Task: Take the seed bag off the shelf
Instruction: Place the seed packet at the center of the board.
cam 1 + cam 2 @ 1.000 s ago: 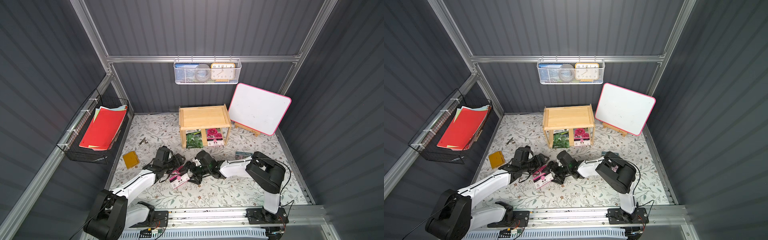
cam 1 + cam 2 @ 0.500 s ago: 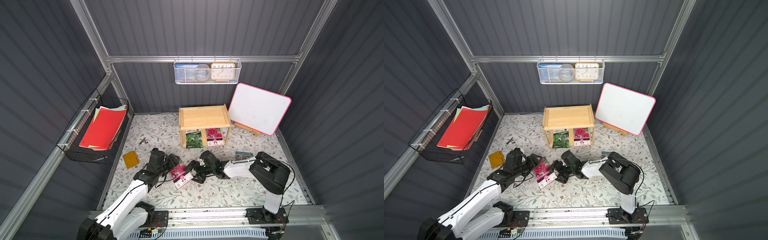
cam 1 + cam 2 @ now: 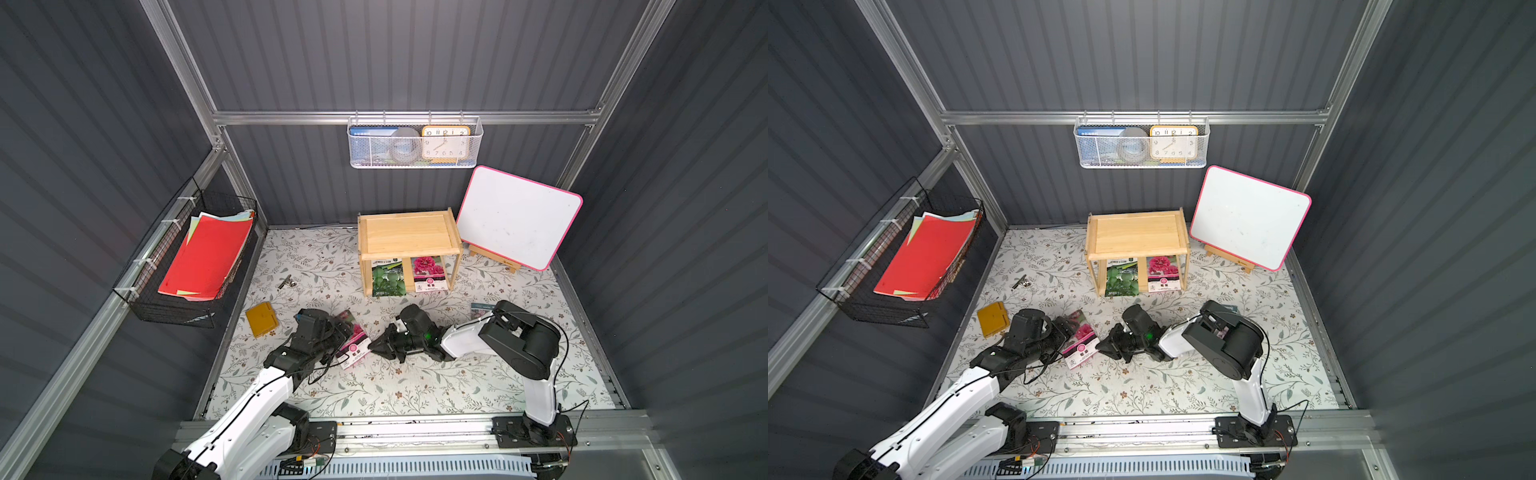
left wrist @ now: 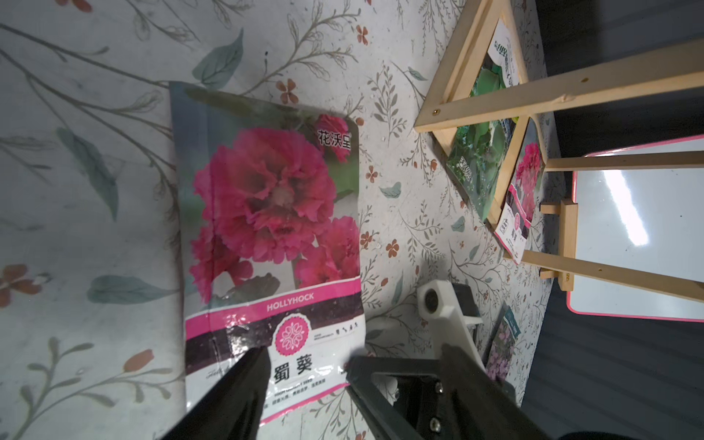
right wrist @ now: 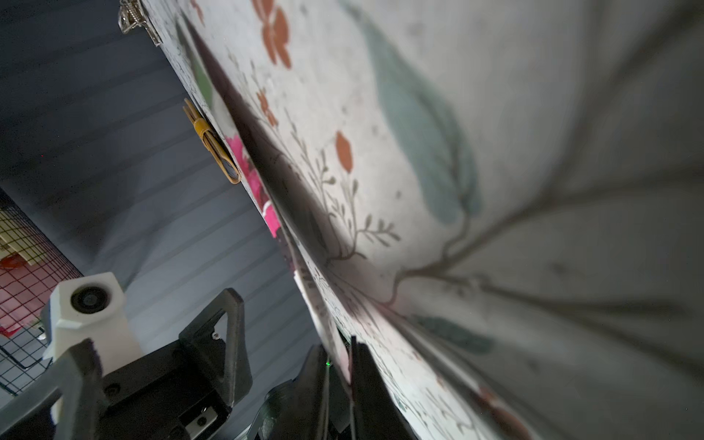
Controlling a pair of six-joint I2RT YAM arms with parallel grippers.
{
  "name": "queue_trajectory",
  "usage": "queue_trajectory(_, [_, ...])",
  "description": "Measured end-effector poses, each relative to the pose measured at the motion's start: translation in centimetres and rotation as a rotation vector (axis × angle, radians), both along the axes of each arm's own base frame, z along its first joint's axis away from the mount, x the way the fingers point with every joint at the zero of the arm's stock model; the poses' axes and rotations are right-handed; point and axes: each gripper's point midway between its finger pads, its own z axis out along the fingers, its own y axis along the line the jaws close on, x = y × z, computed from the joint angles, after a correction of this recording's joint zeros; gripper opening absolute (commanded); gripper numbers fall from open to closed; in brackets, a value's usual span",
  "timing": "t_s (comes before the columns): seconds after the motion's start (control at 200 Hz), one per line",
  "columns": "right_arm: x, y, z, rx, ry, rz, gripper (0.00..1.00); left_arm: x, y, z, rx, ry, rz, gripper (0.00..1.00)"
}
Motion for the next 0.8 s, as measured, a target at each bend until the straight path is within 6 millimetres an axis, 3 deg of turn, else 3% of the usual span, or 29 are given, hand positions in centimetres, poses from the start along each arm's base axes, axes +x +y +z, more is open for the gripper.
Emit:
queue_trajectory(0.145, [0.0, 0.3, 0.5, 0.026, -0.008, 0.009, 0.04, 0.1, 0.0, 0.2, -0.008, -0.008, 0.006, 0.76])
queue_trajectory(0.225, [-0.1, 0.4, 0.5, 0.029, -0.012, 0.017, 0.10, 0.2, 0.0, 0.3, -0.007, -0.010, 0.012, 0.76])
queue_trajectory(0.255, [-0.1, 0.4, 0.5, 0.029, -0.014, 0.020, 0.18, 0.3, 0.1, 0.4, -0.005, -0.013, 0.015, 0.76])
queue_trajectory(0.38, [-0.3, 0.5, 0.7, 0.028, -0.019, 0.041, 0.73, 0.7, 0.2, 1.0, -0.002, -0.034, 0.024, 0.76])
queue_trajectory(0.48, [-0.4, 1.0, 1.6, 0.035, -0.054, 0.092, 0.97, 1.2, 0.3, 1.7, 0.000, -0.070, 0.032, 0.78])
queue_trajectory(0.65, [-0.2, -0.3, 2.2, -0.193, -0.184, 0.205, 0.99, 3.2, 0.7, 4.6, 0.038, -0.221, 0.039, 0.83])
queue_trajectory(0.8, [1.9, -4.4, 3.8, -0.550, -0.406, 0.271, 0.99, 5.6, 1.8, 9.4, 0.108, -0.428, 0.083, 0.93])
